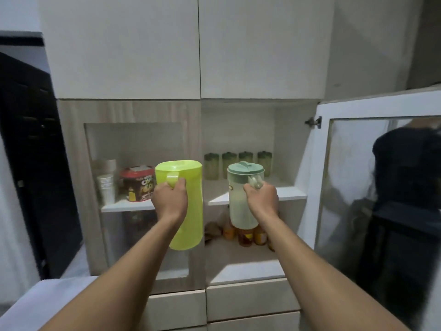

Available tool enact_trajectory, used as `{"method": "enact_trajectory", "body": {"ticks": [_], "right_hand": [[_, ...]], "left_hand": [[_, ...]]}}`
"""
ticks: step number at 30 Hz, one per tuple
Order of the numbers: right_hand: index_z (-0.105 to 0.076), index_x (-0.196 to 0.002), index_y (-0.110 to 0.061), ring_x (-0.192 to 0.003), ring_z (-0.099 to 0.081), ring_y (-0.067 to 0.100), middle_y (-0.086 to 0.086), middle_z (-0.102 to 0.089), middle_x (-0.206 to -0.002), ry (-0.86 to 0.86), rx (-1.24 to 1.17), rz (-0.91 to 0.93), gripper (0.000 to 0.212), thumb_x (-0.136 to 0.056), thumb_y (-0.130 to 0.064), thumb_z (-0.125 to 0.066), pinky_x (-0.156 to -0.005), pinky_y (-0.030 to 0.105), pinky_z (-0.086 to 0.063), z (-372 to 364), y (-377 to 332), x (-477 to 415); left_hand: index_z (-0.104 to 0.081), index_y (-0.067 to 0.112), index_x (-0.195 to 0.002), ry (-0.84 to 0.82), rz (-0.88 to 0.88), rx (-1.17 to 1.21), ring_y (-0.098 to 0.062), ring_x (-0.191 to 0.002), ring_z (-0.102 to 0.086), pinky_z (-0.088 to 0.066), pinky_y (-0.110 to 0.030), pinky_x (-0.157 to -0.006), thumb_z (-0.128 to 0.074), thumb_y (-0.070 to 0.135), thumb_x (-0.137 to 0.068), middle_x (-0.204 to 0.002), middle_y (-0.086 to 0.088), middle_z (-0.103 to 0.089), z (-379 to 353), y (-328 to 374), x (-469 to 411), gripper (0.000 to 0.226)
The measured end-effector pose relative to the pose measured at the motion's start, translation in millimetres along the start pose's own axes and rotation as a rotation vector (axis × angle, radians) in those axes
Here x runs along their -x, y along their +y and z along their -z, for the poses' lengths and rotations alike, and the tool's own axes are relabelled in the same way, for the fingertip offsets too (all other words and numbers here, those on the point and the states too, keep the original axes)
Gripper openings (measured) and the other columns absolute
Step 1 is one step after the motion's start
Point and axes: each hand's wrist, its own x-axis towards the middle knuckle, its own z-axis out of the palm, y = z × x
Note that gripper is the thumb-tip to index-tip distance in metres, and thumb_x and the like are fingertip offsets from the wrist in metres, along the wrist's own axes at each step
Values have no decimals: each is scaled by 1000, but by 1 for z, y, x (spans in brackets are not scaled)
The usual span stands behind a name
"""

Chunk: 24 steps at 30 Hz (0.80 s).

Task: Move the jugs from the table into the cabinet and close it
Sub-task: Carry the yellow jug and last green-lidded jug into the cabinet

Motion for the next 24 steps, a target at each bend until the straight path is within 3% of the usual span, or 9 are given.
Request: {"method": "enact_trajectory", "body": {"ticks": [2,6,12,18,24], "right_hand": [[-67,-83,-13,-75,-61,20,3,-67,-78,11,-2,2,17,-87,-29,-64,-60,30,-40,14,9,-25],[-64,-81,-12,-68,-58,17,2,-64,-75,14,10,9,16,-87,-27,-64,-54,28,-36,38,28,-76],[-59,-74,-15,-63,-55,15,1,-61,-70,26,22,4,18,-89,-23,-65,-51,26,-34,55,56,-140],[-61,-75,-15,-65,-57,15,3,-64,-75,48,37,-10,18,-90,-25,-64,-52,27,-35,44,74,-197],[-58,-75,-13,-58,-52,16,3,-59,-67,54,14,-7,18,-89,-23,-62,-50,26,-35,13,85,-260]], "left_hand": [[-44,8,-50,-15,-10,24,-17,-44,-33,-29,-24,-40,-57,19,-90,-46,-3,-40,-32,8,1,43],[-45,8,-53,-42,21,79,-20,-47,-36,-29,-32,-45,-57,22,-90,-50,-6,-42,-96,16,-4,41],[-40,12,-54,-69,64,135,-20,-48,-35,-30,-32,-47,-58,22,-88,-50,-5,-39,-174,18,-20,40],[-43,9,-55,-93,65,171,-23,-50,-39,-37,-35,-52,-59,28,-88,-52,-9,-42,-239,5,-56,41],[-43,9,-54,-105,49,187,-25,-50,-39,-39,-39,-53,-59,27,-86,-51,-8,-42,-300,-12,-104,41]]}}
